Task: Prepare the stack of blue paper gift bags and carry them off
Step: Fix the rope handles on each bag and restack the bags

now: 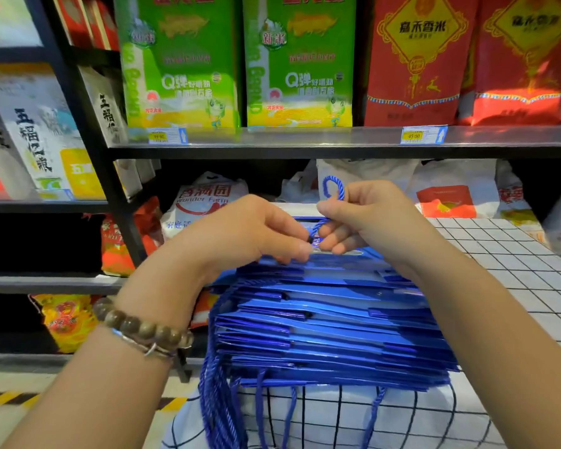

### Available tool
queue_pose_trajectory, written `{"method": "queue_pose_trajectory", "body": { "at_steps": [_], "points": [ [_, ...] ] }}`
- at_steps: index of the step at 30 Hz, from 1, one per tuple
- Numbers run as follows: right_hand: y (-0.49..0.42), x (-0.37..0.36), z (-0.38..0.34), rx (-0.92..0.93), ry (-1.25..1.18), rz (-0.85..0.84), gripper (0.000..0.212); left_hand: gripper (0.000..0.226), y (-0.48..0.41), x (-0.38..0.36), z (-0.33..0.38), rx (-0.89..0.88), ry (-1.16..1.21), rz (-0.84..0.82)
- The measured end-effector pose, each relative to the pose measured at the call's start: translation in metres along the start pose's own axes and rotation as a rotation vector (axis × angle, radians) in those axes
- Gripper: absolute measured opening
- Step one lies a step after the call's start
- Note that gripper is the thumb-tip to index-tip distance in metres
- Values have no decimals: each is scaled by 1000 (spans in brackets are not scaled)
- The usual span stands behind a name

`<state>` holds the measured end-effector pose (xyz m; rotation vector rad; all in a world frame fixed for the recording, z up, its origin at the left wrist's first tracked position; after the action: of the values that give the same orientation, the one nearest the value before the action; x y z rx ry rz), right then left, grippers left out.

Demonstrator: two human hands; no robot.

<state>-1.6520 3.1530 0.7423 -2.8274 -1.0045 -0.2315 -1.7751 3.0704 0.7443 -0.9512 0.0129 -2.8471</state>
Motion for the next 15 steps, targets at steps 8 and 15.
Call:
{"method": "queue_pose_trajectory", "body": {
  "at_steps": [8,15],
  "points": [
    [-11,7,0,159,545,378,33,10,-4,7,-13,13,18,154],
    [-5,-22,-4,331,634,-7,15,17,-3,9,-18,3,127,214]
  ]
}}
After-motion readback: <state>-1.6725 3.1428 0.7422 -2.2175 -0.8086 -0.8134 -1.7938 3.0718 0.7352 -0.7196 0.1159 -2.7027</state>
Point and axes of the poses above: each hand's wrist, its own y-axis away from the middle knuckle, its own x-axis out of the back of the hand, z = x × y, the point moved 4 cm from there along -y, towards the middle knuckle, and after that the axes turned 5 degrees about -x, right-handed, at the moved point
